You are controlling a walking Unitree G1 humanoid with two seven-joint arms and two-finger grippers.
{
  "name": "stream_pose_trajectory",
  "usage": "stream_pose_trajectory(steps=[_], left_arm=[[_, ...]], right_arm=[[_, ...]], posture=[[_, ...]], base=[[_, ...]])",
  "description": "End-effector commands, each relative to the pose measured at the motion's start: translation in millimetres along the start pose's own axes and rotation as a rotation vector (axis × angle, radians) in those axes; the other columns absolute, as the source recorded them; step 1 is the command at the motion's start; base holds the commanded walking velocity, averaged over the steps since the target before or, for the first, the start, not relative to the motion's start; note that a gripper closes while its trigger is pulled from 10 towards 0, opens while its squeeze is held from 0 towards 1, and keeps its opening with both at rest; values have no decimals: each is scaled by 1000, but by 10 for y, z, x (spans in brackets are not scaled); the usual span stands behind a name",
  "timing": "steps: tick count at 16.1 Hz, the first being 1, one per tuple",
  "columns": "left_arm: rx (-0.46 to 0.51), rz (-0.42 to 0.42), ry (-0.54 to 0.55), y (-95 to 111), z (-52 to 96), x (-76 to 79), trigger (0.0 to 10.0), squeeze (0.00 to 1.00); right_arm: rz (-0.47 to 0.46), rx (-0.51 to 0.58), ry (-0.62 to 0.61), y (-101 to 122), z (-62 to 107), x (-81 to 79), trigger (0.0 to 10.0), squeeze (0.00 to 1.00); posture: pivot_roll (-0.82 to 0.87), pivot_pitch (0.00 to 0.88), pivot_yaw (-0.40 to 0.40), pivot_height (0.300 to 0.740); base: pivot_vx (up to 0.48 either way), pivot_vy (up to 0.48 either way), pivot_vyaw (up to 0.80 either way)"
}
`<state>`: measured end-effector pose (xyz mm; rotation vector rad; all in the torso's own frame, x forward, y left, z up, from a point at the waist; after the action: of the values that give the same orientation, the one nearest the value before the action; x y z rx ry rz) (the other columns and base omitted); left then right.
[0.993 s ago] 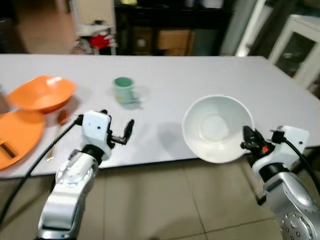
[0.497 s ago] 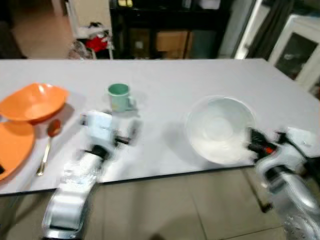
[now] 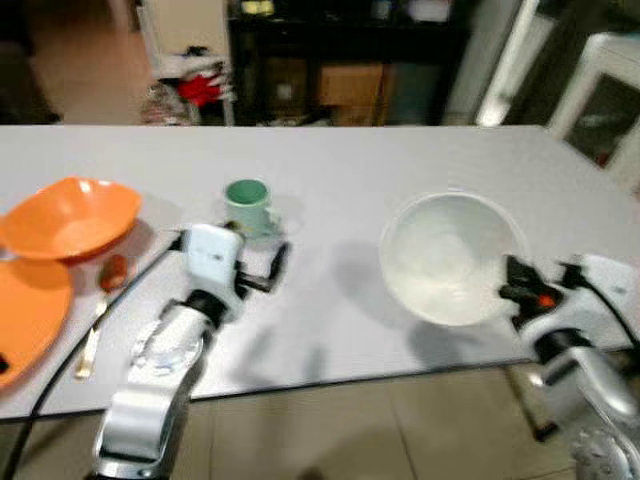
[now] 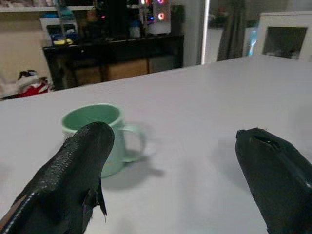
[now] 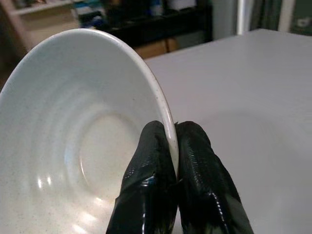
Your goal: Setting the table
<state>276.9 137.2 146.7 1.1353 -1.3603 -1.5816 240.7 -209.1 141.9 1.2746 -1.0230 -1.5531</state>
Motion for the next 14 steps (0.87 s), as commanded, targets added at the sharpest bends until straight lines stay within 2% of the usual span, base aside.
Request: stream_pose_trajectory(steps=[1, 14], left_arm=[[-4, -11, 23, 7, 11, -78, 10000, 0], [-3, -16, 15, 21, -7, -89, 10000, 0]], right_arm=[[-11, 30, 46, 63, -15, -106, 10000, 0], [-20, 34, 44, 59, -33, -122, 10000, 0]], posture=[[18, 0, -51, 740], [23, 0, -44, 740]], base=[[315, 0, 0], [318, 0, 0]])
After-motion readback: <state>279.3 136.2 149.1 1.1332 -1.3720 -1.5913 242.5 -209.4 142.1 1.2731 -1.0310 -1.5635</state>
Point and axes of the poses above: a point about 5 cm out from each wrist's last joint towards the gripper, its own z axis pointing back from the gripper into the wrist, its own y axis along the axis of the wrist's last joint, x = y × z, the point moved 2 cm from there along -z, pointing out of the wrist towards the gripper, and after that the axes turned 2 degrees about -z, right-handed, at the moved point
